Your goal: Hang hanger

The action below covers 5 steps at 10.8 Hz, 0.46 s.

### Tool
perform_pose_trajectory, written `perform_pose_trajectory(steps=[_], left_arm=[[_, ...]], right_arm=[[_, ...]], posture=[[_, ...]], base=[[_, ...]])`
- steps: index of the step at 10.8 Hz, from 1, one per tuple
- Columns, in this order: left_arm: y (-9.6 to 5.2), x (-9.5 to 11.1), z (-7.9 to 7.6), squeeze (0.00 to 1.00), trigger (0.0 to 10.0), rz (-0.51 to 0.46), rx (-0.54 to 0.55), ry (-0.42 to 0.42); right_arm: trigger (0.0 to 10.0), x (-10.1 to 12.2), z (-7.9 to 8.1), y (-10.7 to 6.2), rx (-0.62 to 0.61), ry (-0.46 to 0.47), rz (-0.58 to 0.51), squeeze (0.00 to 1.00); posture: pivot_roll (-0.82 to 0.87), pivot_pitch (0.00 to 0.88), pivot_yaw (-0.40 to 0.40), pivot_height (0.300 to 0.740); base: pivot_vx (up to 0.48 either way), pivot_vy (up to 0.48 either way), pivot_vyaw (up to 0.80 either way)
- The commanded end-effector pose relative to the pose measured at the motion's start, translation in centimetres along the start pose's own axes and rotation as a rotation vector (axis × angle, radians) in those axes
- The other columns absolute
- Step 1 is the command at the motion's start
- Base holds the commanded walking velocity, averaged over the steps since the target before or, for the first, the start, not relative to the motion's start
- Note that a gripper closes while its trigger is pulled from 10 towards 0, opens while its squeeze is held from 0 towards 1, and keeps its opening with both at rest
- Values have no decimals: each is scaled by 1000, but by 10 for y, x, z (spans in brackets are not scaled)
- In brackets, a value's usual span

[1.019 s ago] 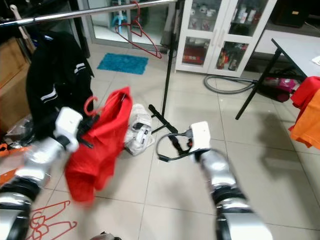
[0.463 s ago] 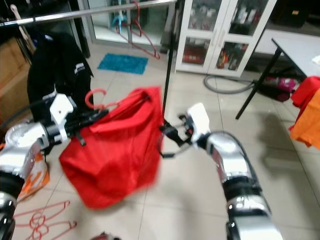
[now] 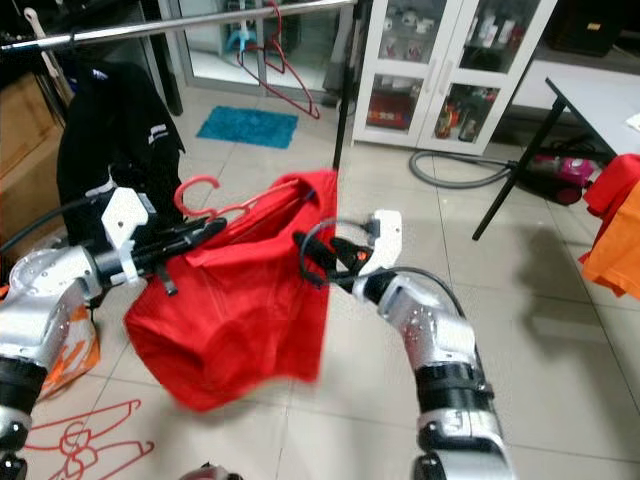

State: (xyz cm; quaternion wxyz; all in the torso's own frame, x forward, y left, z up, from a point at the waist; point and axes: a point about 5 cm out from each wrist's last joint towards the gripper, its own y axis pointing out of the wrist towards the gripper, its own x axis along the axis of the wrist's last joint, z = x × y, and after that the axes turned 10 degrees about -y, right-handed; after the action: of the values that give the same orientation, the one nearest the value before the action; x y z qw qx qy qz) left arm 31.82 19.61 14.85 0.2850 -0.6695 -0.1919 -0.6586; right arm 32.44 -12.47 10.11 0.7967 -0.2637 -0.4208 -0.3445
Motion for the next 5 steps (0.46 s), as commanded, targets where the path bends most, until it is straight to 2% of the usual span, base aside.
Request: perform_pose_trajectory(steps=[1, 5], left_arm=[[3, 7, -2, 0, 10000, -22, -8, 14], [8, 4, -10, 0, 10000, -17, -13, -11]], right_arm=[[10000, 5, -2, -2, -27, 39, -17, 0], [10000, 16, 4, -3, -39, 75, -52, 0]], posture=[[5, 0, -37, 740], [-8, 0, -45, 740]], base=[[0, 0, 0], [0, 0, 0]])
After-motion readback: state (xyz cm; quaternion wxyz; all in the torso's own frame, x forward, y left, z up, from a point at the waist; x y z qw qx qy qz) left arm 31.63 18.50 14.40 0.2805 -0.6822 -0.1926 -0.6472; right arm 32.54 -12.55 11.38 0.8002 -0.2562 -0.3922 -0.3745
